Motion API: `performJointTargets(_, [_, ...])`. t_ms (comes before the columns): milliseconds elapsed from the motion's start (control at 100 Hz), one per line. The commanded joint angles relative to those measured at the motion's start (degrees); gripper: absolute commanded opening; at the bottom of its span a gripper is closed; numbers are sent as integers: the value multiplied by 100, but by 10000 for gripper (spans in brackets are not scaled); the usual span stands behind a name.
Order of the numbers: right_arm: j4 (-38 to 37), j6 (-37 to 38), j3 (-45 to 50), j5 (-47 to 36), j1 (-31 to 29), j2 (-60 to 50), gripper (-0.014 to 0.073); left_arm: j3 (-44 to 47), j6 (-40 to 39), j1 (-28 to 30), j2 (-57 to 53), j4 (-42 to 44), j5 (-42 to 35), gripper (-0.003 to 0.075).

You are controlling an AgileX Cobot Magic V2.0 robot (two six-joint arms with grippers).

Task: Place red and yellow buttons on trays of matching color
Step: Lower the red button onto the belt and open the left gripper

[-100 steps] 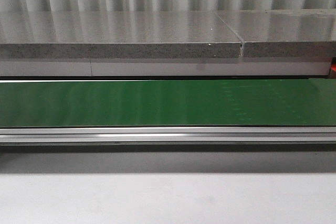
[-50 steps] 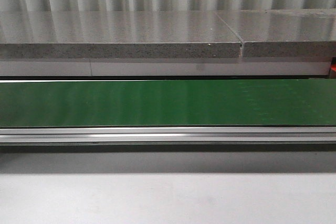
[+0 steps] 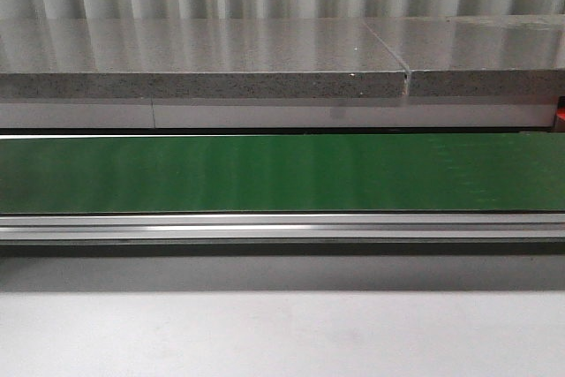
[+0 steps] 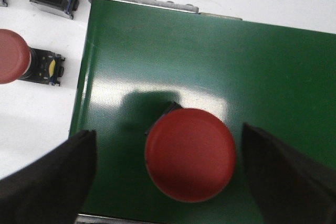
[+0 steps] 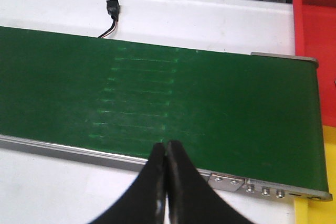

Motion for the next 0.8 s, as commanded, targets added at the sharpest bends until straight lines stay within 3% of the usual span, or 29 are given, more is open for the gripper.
performJointTargets(0, [37,-33,-143,-316,9,-48,-67,-203,168,-46,-184,-194,-98,682])
performJointTargets(270, [37,-33,-143,-316,9,-48,-67,-436,1103,-46,-474,-1345,9,680])
performJointTargets(460, [37,-33,-143,-316,9,-48,-67,-592,1188,-21,-1026,-1426,25,680])
performJointTargets(790, [37,-33,-143,-316,9,-48,-67,-335,987,1013,-1315,-1426,60,648])
